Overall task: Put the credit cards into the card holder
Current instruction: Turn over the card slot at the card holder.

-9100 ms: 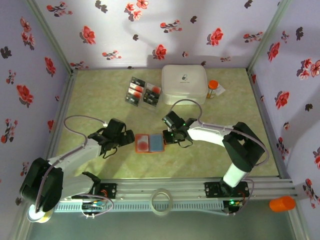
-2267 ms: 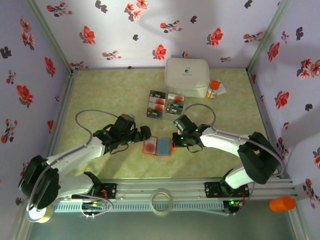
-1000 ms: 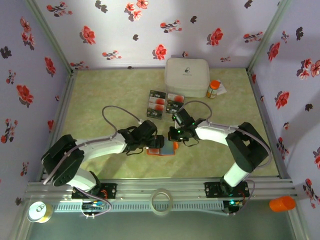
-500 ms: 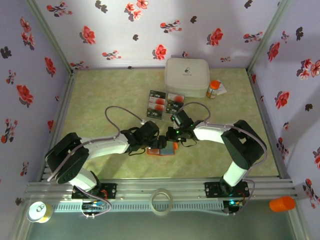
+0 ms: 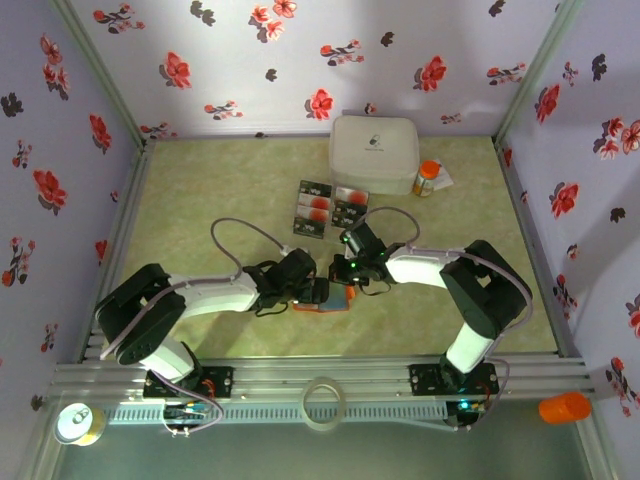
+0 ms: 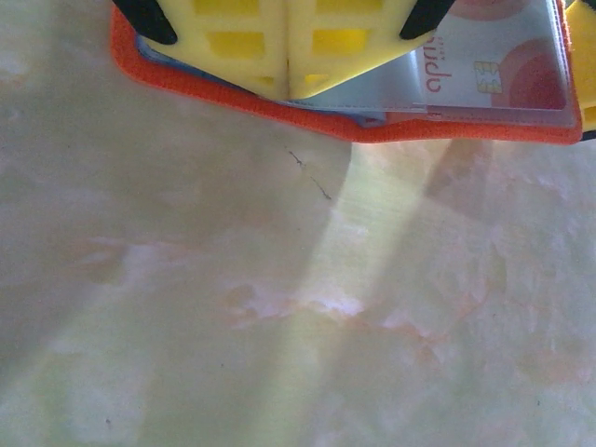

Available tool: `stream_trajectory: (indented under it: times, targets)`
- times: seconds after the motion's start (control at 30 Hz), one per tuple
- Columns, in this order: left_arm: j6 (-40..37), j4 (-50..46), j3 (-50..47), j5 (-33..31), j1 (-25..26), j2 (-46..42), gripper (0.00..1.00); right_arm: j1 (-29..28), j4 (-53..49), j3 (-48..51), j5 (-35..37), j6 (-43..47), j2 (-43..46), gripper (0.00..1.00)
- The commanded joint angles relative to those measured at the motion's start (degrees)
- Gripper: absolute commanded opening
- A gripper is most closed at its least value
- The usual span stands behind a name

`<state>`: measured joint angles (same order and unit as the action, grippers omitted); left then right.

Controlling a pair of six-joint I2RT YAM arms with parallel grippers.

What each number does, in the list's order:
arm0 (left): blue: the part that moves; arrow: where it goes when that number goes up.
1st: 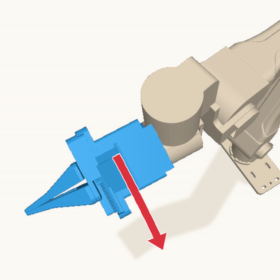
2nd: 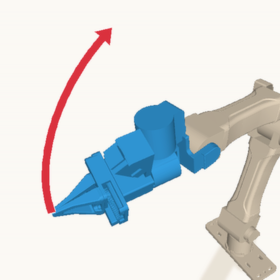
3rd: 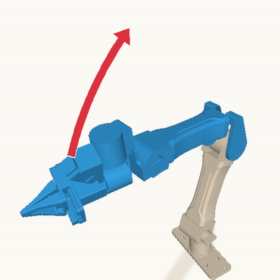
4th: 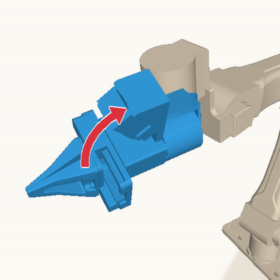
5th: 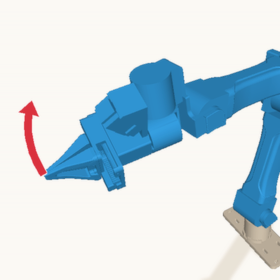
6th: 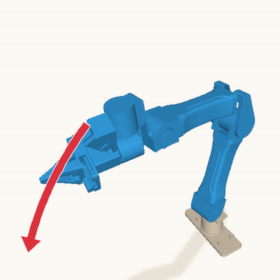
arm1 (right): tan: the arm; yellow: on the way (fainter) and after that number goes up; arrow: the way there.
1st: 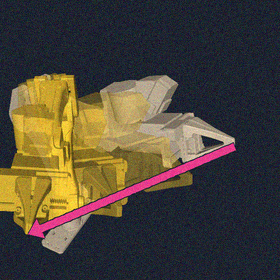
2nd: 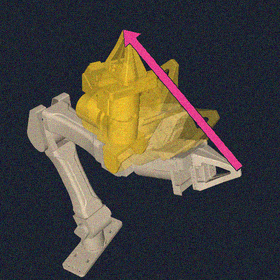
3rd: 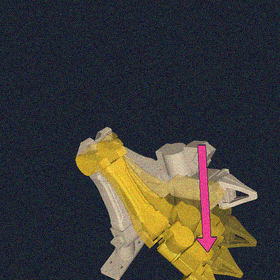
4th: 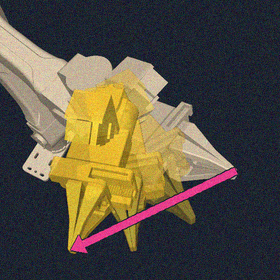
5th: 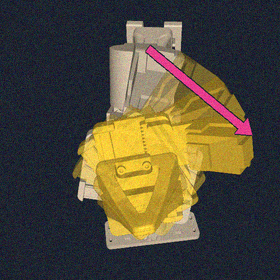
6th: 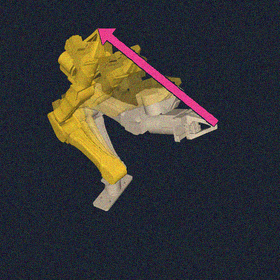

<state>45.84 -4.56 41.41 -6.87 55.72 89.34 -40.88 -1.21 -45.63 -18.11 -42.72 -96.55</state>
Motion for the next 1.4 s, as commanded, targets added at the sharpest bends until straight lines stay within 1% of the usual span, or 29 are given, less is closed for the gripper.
stream_trajectory:
  times: [0.0, 0.2, 0.23, 0.33, 0.43, 0.53, 0.63, 0.87, 1.07, 1.23, 1.37]
  targets:
    - [-1.4, 2.1, -1.6, -0.4, 0.5, 2.6, 0.86, -0.5, 0.0, 1.1, -0.7, -1.3, -0.4, 0.0]
    - [-1.4, 3.3, -2.5, -0.2, 0.6, 3.3, 0.71, -0.5, -2.1, 0.0, -0.2, -0.7, 1.8, 0.0]
    - [-1.3, 3.4, -2.7, -0.2, 0.6, 3.3, 0.69, -0.4, -2.6, -0.4, 0.1, -0.6, 2.5, 0.02]
    - [-1.1, 3.7, -2.8, -0.1, 0.7, 3.4, 0.67, -0.3, -4.1, -0.9, 0.9, -0.4, 4.4, 0.09]
    - [-1.0, 4.0, -2.8, -0.1, 0.7, 3.6, 0.64, -0.3, -4.8, -0.6, 1.9, -0.4, 5.9, 0.21]
    - [-1.0, 4.2, -2.9, -0.1, 0.8, 3.7, 0.61, -0.4, -3.9, 0.4, 1.8, -1.4, 6.5, 0.31]
    - [-0.9, 4.6, -3.2, 0.0, 0.8, 3.6, 0.59, -0.4, -2.1, 1.9, 1.6, -2.6, 6.5, 0.36]
    - [-0.7, 4.6, -3.4, 0.0, 0.9, 3.6, 0.59, -0.6, 1.7, 2.8, 0.0, -4.3, 4.6, 0.36]
    - [-0.7, 4.7, -3.4, 0.0, 0.8, 3.5, 0.59, -1.2, 2.6, 1.6, -1.1, -4.4, 2.8, 0.34]
    - [-0.7, 4.7, -3.4, 0.0, 0.9, 3.3, 0.59, -1.5, 3.5, 1.1, -2.2, -4.8, 1.8, 0.34]
    - [-0.6, 4.6, -3.5, -0.2, 0.8, 2.2, 0.62, -1.7, 4.7, 1.2, -3.6, -5.9, 2.5, 0.34]
